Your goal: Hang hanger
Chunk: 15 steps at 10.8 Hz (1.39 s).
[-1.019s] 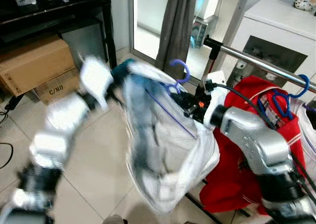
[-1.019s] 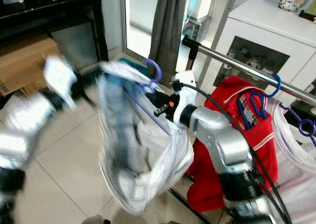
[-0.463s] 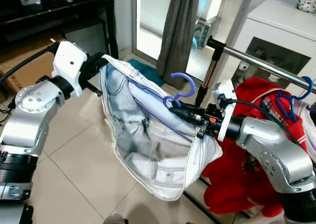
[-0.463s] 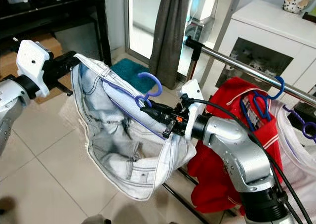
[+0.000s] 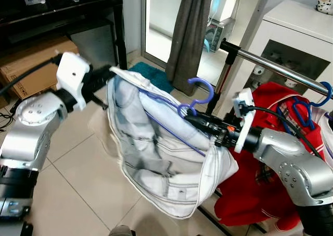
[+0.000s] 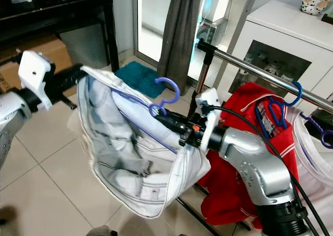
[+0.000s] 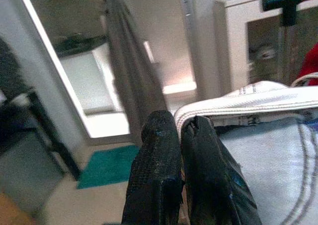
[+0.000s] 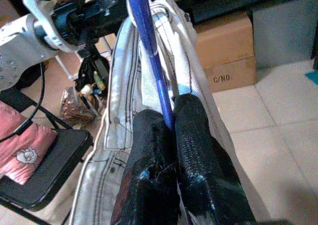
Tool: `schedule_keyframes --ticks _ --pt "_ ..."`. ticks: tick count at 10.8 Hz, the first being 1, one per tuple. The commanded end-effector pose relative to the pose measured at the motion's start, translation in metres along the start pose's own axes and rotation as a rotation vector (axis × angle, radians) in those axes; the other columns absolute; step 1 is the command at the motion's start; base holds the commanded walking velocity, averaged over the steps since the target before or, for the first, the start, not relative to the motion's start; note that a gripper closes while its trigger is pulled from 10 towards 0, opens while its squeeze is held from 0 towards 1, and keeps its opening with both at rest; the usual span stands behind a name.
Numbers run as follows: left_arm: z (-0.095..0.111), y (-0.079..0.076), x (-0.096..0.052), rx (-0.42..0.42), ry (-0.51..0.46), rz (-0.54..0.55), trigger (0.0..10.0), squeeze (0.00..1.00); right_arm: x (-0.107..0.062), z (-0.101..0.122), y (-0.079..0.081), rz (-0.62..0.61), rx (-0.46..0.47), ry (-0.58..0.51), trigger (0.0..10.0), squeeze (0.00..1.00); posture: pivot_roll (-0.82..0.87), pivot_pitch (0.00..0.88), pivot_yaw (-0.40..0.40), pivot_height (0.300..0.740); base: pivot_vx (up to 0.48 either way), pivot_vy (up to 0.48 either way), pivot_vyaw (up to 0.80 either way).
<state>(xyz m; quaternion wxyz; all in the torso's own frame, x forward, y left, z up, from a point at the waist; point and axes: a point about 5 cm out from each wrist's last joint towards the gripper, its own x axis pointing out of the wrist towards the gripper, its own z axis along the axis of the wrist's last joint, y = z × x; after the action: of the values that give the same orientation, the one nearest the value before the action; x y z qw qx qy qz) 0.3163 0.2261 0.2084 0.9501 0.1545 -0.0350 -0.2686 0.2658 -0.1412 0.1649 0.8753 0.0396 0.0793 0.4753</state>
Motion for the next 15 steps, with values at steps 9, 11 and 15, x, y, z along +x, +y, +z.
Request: schedule_keyframes --ticks 9,11,15 --pt "-0.018 0.0 0.004 0.079 0.186 0.023 0.0 0.0 0.007 0.011 -0.015 -0.163 -0.513 0.276 0.0 0.0 0.02 0.0 -0.049 0.74 0.0 0.0 0.0" --pt "-0.01 -0.01 0.02 0.084 0.146 -0.015 0.0 0.0 0.004 -0.002 -0.017 -0.146 -0.58 0.421 0.0 0.0 0.01 0.0 -0.046 0.74 0.0 0.0 0.0" --pt "-0.011 -0.059 0.054 0.112 0.119 -0.179 0.0 0.0 0.012 -0.008 -0.014 -0.139 -0.612 0.515 0.0 0.0 -0.01 0.0 -0.043 0.74 0.0 0.0 0.0"
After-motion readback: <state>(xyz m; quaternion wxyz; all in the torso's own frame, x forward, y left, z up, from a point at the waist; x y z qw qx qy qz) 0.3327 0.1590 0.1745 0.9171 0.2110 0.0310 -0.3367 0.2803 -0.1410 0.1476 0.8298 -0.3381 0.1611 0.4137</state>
